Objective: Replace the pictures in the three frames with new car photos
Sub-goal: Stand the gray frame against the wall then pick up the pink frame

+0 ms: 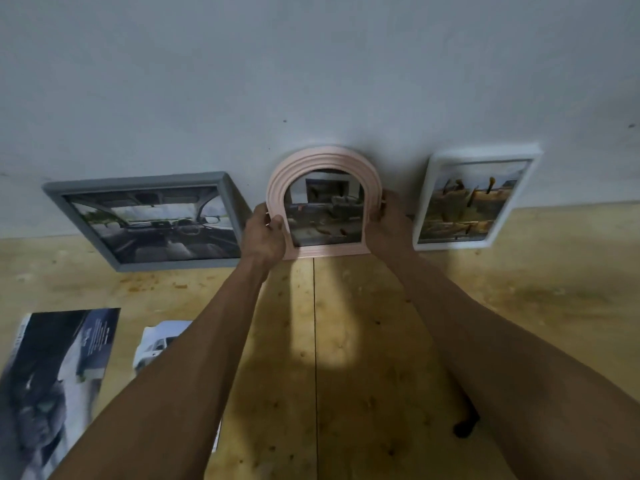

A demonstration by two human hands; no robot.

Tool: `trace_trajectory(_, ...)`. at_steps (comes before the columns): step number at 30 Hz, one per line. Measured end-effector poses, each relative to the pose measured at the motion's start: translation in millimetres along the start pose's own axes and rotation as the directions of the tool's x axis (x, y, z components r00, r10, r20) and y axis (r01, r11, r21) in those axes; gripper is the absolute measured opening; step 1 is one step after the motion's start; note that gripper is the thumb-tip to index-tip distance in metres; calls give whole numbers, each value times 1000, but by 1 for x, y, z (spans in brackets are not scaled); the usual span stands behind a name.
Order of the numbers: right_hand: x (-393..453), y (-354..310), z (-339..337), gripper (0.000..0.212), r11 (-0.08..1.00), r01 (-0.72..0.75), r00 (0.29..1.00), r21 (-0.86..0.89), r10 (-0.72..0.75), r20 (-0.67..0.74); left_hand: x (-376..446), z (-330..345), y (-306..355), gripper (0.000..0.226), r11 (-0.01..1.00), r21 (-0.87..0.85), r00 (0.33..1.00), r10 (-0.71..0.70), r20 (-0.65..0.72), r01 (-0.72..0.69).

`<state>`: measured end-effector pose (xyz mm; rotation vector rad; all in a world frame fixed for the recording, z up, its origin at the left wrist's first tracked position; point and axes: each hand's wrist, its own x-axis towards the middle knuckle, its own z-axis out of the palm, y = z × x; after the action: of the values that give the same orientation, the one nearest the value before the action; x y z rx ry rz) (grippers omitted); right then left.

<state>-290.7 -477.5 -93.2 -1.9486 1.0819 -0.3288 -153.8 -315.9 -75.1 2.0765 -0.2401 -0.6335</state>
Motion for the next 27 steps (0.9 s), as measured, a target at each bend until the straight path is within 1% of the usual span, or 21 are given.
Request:
trace_trajectory(3,-4,-3,-4,31,999,35,998,-2,-35,-47,-12,0,2,22,999,9,999,32,-39,-32)
trace_trajectory(4,-8,-5,-8,30,999,46,998,6,-45,-45,-17,-2,0,23,998,28,997,58,-49,-57)
trace_trajectory(6,-21,-8,-17,30,997,66,998,29,-65,-20,-30,-10,-3,24,997,13,995,78,-61,-77)
trace_trajectory(9,-46,-14,-33,31,990,84,994,110,-90,56,-56,-23,-9,21,993,-76,993,89,-82,-95)
trace_trajectory(12,-77,-19,-44,29,976,86,989,199,-108,103,-89,-33,-18,19,971,-234,994,30,-102,-53)
trace_trajectory(14,-101,-17,-48,29,961,45,988,273,-83,129,-111,-42,-29,20,944,-330,996,-41,-84,11)
trace_trajectory(17,-143,-9,-52,31,903,-103,973,416,4,232,-146,-56,-48,22,892,-439,993,-119,-7,104)
trace_trajectory(19,-172,-3,-56,30,902,-144,954,408,17,298,-170,-63,-60,22,849,-507,987,-155,32,150)
trace_trajectory(21,-199,2,-60,26,917,-105,939,384,-36,343,-194,-69,-71,23,800,-571,982,-178,71,186)
trace_trajectory(23,-221,3,-63,23,916,-46,930,398,-106,352,-212,-73,-81,24,773,-594,974,-195,114,224)
trace_trajectory(25,-239,2,-65,20,933,73,937,353,-186,296,-223,-78,-90,25,768,-585,966,-218,140,259)
trace_trajectory(27,-253,3,-65,20,948,242,938,208,-283,199,-227,-83,-93,27,802,-532,961,-256,106,272)
